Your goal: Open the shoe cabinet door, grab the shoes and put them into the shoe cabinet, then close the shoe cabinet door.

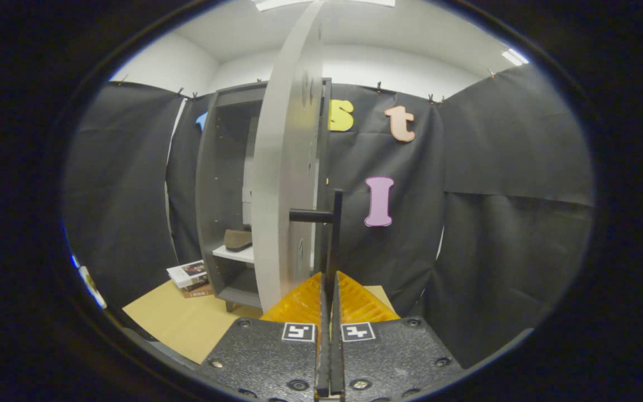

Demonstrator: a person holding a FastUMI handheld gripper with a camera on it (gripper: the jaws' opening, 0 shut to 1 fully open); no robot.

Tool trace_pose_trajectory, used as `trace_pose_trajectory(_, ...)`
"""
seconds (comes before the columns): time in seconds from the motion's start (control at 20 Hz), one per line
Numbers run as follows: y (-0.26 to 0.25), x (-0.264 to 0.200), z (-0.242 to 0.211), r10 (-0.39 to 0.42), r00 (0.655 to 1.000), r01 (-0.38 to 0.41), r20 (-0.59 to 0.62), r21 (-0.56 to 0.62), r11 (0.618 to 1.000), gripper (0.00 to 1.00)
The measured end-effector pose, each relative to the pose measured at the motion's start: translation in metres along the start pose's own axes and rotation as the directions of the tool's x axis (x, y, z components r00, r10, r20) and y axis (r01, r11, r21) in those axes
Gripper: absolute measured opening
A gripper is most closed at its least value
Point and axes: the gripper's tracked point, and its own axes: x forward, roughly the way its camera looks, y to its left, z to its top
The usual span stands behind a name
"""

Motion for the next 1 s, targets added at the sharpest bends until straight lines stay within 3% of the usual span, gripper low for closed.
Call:
trace_pose_trajectory(0.25,0.001,-0.031,-0.013,-0.027,0.998,0.026,-0.048,-0.019,0.999,0.12)
trace_pose_trajectory(0.35,0.020,-0.054,-0.019,-0.006,0.998,0.005,-0.055,-0.021,1.000,0.25)
trace_pose_trajectory(0.5,0.043,-0.075,-0.029,0.015,0.999,-0.017,-0.043,-0.051,0.999,0.72)
trace_pose_trajectory(0.65,0.085,-0.085,-0.064,0.084,0.993,-0.086,-0.077,-0.031,0.996,0.82)
trace_pose_trajectory(0.75,0.111,-0.084,-0.091,0.130,0.985,-0.131,-0.109,-0.005,0.991,0.97)
trace_pose_trajectory(1.0,0.175,-0.049,-0.180,0.220,0.951,-0.221,-0.217,0.020,0.975,1.00)
